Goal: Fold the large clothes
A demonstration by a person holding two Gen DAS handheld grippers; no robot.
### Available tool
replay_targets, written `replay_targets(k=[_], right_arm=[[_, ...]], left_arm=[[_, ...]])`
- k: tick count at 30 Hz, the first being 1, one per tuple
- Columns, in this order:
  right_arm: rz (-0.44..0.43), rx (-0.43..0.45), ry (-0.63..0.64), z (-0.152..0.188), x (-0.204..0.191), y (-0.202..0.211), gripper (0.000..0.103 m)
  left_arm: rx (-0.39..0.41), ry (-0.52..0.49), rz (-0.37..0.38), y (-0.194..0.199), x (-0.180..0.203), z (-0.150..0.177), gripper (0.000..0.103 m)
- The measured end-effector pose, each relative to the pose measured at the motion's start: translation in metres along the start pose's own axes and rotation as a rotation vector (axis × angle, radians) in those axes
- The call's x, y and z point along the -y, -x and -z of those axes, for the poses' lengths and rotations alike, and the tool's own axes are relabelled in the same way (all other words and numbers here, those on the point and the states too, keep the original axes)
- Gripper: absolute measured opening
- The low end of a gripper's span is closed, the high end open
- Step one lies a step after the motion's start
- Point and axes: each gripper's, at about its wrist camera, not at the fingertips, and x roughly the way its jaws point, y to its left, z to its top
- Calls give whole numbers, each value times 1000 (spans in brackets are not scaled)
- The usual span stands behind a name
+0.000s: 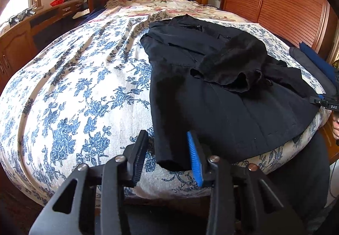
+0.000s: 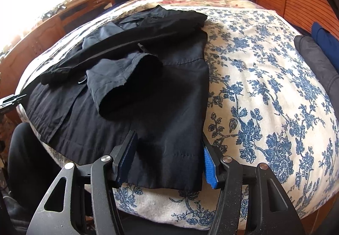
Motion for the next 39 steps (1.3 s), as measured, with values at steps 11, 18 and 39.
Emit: replay_targets(k=[11, 18, 39], right_arm=[[-25, 19, 54, -2, -8, 2, 12], [-36, 53, 55, -8, -11, 9, 12], [-84, 184, 18, -44, -12, 65, 7]], left_arm=[[-7, -5, -21, -7, 3, -7, 36], [-3, -3, -21, -7, 3, -6, 36], [214, -22, 77, 86, 22, -46, 2]])
